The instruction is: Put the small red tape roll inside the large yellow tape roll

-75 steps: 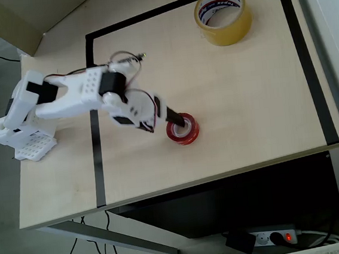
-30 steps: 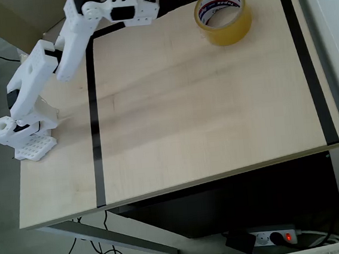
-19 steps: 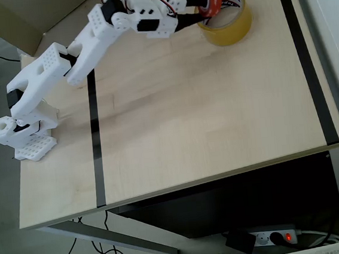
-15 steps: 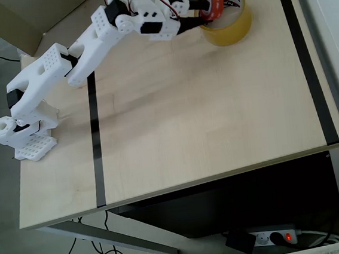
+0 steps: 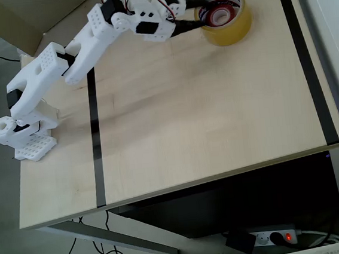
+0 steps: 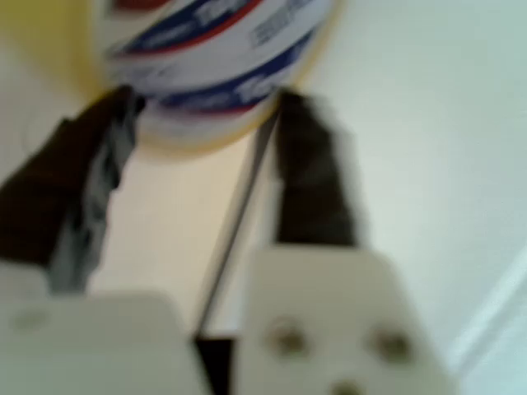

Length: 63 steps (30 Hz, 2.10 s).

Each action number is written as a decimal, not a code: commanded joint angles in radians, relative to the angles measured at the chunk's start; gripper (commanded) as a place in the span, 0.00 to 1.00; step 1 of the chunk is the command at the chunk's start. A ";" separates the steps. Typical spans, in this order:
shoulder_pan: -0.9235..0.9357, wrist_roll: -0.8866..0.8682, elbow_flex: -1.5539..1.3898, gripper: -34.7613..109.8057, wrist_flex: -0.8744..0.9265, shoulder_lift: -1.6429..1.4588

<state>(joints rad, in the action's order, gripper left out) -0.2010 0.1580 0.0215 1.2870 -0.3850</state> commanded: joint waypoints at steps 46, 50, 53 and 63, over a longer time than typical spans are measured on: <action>0.273 -0.123 -3.051 0.24 -0.281 -2.948; 0.276 -0.170 -3.140 0.24 -0.218 -2.948; 0.265 -0.179 -3.140 0.24 -0.130 -2.948; 0.172 -0.178 -3.140 0.24 -0.044 -2.950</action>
<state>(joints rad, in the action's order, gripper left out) 0.0000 0.0092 -3.1186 1.0753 -3.3425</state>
